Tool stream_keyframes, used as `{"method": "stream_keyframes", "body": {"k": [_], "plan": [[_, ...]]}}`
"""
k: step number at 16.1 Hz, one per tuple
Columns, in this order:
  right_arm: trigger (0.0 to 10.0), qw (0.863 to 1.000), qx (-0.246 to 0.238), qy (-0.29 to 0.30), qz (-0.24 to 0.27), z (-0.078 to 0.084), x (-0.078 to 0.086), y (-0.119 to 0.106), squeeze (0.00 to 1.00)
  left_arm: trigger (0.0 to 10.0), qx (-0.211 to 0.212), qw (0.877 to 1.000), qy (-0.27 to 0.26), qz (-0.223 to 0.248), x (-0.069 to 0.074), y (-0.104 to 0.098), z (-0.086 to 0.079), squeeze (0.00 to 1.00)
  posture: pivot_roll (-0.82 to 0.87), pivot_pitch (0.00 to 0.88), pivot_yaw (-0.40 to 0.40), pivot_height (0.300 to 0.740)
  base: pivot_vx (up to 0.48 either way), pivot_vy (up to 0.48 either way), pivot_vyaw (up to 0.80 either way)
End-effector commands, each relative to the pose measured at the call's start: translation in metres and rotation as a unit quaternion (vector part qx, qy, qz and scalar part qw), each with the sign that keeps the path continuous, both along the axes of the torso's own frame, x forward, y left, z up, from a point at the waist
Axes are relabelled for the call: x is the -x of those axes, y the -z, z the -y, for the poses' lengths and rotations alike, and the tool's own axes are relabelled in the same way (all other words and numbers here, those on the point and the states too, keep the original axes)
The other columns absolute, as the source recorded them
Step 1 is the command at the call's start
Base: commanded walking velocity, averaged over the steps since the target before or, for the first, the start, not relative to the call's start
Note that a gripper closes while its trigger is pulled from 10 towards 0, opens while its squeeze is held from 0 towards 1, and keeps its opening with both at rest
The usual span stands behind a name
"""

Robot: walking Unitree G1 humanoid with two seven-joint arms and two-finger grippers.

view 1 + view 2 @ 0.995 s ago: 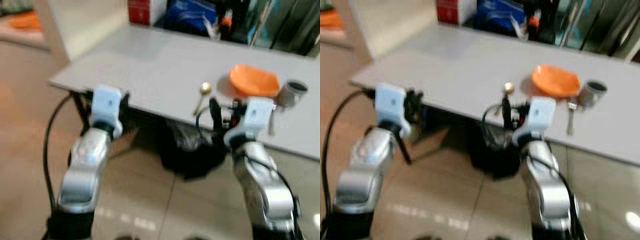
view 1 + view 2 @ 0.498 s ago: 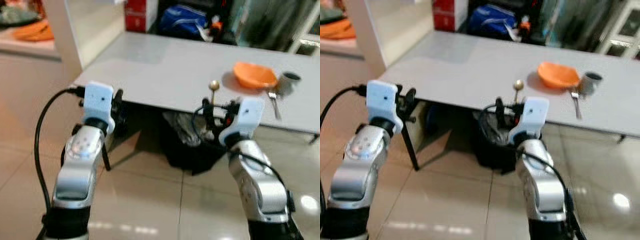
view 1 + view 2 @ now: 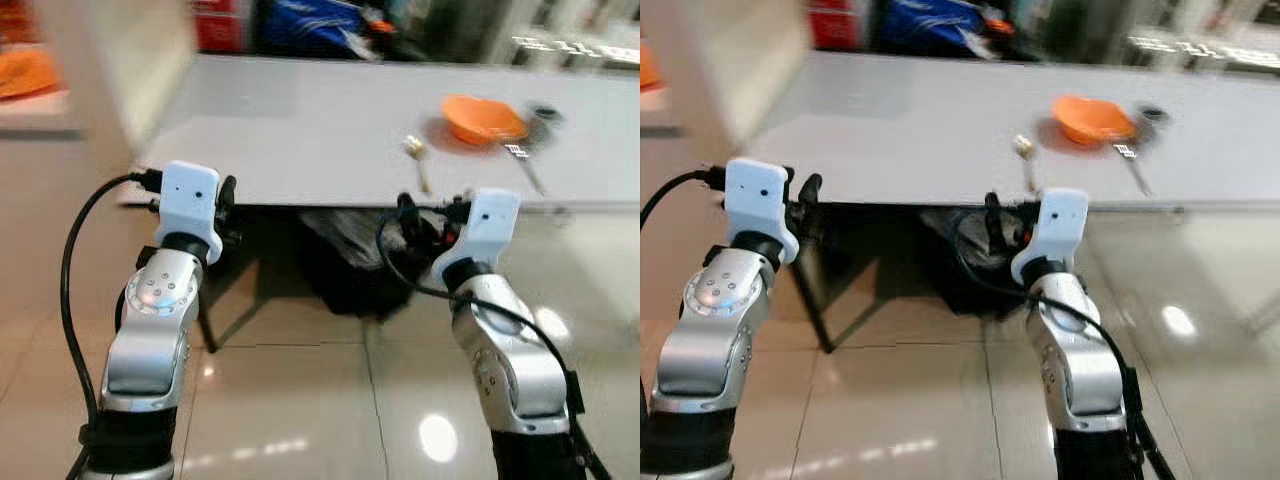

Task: Setting the table

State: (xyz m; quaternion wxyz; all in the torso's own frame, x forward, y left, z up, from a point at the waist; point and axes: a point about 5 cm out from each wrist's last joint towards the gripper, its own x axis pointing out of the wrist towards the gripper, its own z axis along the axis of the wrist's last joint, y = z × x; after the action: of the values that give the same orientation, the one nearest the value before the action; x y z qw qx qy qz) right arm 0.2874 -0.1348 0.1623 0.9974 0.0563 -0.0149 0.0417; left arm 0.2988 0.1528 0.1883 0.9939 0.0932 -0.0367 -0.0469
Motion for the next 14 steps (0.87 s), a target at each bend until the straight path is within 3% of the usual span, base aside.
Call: {"method": "stream_keyframes", "body": {"k": [1,8,14], "plan": [[10.0,1.0,0.004,0.006,-0.005,0.003,-0.001,0.001,0.0,10.0,0.011,1.0,0.014,-0.001,0.001,-0.003,0.003,1.0,0.05,0.0,-0.037,0.74,0.0,0.48,-0.74],[10.0,1.0,0.006,0.001,-0.003,0.002,-0.002,0.001,0.0,10.0,0.013,1.0,0.016,-0.004,0.0,-0.003,0.003,1.0,0.05,0.003,-0.034,0.74,0.0,0.48,-0.7],[10.0,0.998,0.023,-0.062,0.023,-0.011,-0.004,-0.011,0.0,10.0,0.001,1.0,-0.013,0.002,0.002,-0.005,-0.011,1.0,0.07,0.016,-0.055,0.74,0.0,0.48,0.0]]}}
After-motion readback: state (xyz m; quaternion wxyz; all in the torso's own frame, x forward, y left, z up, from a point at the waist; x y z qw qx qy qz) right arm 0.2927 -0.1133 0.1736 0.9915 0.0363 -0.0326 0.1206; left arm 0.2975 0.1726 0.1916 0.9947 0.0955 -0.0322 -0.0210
